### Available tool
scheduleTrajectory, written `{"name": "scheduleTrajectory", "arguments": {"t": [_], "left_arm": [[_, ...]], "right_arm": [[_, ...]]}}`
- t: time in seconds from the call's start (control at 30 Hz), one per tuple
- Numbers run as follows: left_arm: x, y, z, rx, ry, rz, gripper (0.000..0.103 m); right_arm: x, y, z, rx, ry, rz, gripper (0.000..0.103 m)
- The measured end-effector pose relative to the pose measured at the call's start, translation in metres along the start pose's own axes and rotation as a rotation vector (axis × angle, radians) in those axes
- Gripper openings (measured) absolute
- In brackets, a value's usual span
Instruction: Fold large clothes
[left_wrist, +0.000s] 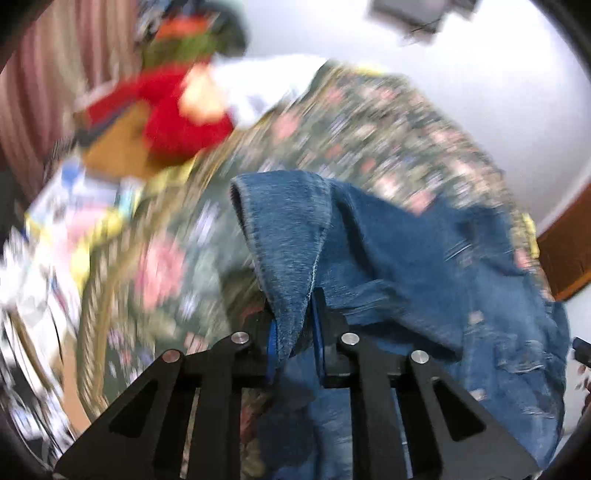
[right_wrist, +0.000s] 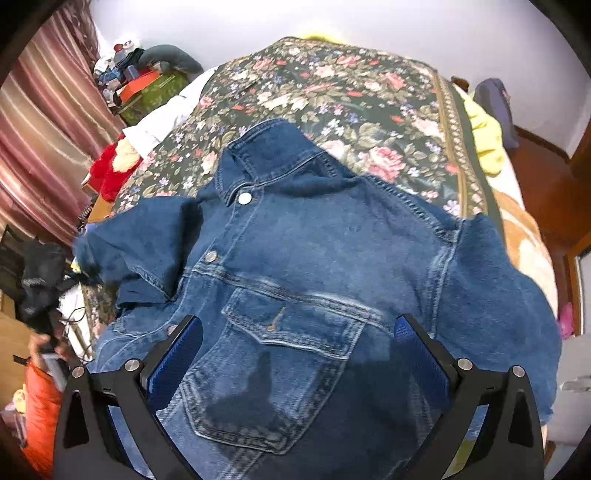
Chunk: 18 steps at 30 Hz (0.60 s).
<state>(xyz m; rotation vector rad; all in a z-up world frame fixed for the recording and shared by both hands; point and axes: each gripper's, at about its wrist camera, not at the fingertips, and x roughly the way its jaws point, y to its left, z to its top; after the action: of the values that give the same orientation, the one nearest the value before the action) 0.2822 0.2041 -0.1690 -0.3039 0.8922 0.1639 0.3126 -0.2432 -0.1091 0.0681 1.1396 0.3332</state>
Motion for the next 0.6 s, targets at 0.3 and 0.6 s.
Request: {"name": "scheduleTrajectory", "arguments": {"t": [0.3,0.6], "left_arm": [[-0.076,-0.163,0.052,0.346,-0.180,-0.238,0.008],[-0.035,-0.308,0.009,0.596,0.048,-0.450,0.007]], "right_arm": [[-0.016,-0.037,-0.007,0.090,-0.063,0.030,0.103],[-0.041,-0.077,-0.020,0.180,-0.120,0.052,0.103]]}}
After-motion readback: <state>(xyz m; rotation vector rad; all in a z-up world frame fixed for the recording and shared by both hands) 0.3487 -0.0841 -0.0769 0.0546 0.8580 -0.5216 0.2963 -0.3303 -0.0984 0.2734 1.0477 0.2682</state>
